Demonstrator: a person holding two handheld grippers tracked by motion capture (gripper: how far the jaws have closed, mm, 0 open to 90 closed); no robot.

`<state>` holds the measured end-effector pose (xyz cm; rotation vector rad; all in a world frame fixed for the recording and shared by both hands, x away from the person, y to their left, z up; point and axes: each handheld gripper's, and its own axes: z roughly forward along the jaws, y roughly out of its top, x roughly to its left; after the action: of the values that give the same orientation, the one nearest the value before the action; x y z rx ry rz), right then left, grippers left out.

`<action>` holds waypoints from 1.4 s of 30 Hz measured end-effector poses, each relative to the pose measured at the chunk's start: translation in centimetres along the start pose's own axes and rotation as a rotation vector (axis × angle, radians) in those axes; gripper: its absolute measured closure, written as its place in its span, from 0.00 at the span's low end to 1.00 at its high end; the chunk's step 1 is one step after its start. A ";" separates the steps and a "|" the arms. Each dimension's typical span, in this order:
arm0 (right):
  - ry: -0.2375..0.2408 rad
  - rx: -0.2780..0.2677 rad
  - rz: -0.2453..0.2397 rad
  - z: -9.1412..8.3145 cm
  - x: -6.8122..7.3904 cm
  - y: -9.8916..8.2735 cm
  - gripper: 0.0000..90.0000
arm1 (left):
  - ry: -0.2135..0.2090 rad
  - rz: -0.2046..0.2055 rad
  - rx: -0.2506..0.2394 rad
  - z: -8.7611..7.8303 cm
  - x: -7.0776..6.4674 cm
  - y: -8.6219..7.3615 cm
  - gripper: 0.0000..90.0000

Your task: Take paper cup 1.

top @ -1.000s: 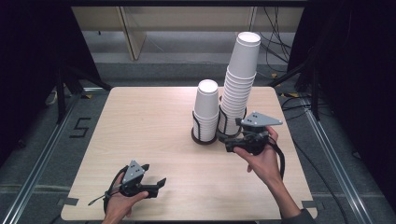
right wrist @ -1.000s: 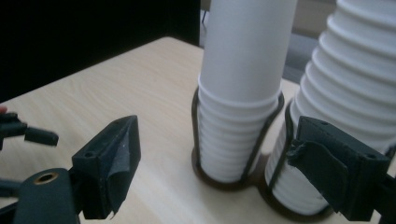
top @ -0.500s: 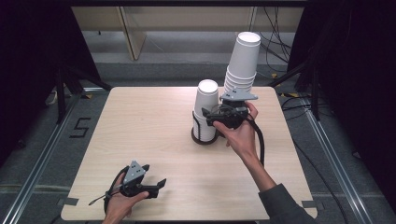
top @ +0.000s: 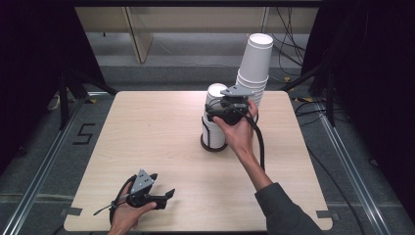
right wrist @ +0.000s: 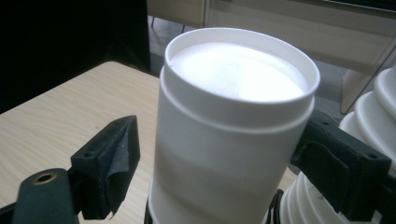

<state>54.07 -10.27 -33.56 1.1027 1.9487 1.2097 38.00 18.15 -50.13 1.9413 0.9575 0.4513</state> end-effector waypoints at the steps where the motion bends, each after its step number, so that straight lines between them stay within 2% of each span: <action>1: 0.000 0.003 0.019 0.1 0.1 0.0 0.17 | -0.007 -0.002 -0.004 0.0 0.0 0.0 0.16; 6: -0.007 0.012 0.039 1.3 0.0 0.0 0.18 | 0.001 -0.002 -0.003 -0.1 0.1 0.0 0.16; 9: -0.010 0.004 0.063 1.6 0.0 0.0 0.18 | -0.006 -0.005 -0.006 -0.1 0.1 0.0 0.16; 12: -0.022 0.000 0.060 1.7 -0.1 0.1 0.22 | -0.010 0.003 -0.002 0.0 0.0 -0.1 0.16; 13: -0.016 -0.002 0.085 1.6 -0.1 0.1 0.22 | -0.012 0.004 -0.001 0.0 0.0 -0.1 0.16; 16: -0.013 -0.017 0.104 1.4 -0.1 0.3 0.23 | -0.012 0.001 -0.003 0.0 0.0 -0.1 0.16; 24: -0.009 -0.070 0.109 -0.3 -0.2 2.2 0.23 | -0.008 0.005 0.005 0.0 0.0 -0.1 0.16; 31: 0.033 -0.128 0.136 -2.3 -0.8 4.2 0.23 | -0.012 0.007 0.006 0.0 0.1 -0.1 0.16; 33: 0.034 -0.160 0.123 -3.0 -1.0 4.9 0.23 | -0.015 0.011 0.010 0.0 0.1 -0.1 0.16; 36: 0.056 -0.171 0.124 -4.2 -1.0 6.0 0.23 | -0.018 0.004 0.001 -0.1 0.3 -0.1 0.16; 37: 0.057 -0.185 0.103 -4.5 -1.1 6.3 0.23 | -0.017 -0.004 -0.004 -0.1 0.3 -0.1 0.16; 38: 0.054 -0.185 0.103 -4.9 -1.1 6.6 0.23 | -0.020 -0.012 -0.007 0.0 0.3 -0.1 0.16; 42: 0.083 -0.206 0.076 -6.4 -1.0 7.4 0.23 | -0.020 -0.007 -0.004 0.1 0.2 0.0 0.16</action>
<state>51.87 -12.05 -24.11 1.0417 1.8087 1.4819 38.13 18.23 -50.21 1.9350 0.9497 0.4286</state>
